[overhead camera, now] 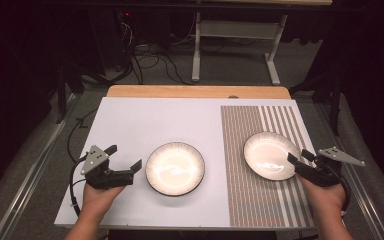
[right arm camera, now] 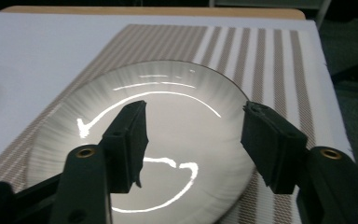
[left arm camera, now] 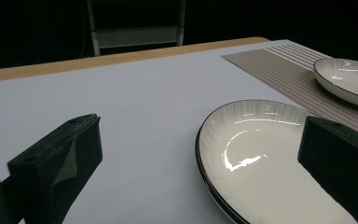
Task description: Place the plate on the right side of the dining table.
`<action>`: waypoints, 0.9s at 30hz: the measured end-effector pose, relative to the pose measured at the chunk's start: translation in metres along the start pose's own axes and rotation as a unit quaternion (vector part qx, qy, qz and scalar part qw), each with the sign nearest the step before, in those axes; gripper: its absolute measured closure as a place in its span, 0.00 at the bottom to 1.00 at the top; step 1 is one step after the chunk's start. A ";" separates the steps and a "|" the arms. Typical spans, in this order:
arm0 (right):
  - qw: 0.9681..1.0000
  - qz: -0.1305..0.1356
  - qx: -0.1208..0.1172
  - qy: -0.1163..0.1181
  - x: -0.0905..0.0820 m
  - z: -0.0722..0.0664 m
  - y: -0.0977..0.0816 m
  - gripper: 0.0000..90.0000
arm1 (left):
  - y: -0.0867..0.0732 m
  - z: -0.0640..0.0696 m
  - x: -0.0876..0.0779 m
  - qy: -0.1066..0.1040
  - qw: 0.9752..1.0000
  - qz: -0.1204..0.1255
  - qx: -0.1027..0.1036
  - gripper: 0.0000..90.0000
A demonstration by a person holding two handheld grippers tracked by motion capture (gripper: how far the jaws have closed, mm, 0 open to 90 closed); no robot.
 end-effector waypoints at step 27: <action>0.984 0.074 -0.079 0.141 -0.013 -0.122 0.010 0.01 | -0.003 0.013 -0.002 -0.012 1.000 -0.002 0.014 0.00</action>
Point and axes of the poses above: each handheld gripper's, and its own axes: x roughly forward along the jaws, y roughly out of its top, z roughly to its right, the point moved 2 cm from there along x, roughly forward along the jaws, and after that the axes turned 7 degrees about z, right-handed, at the moved point
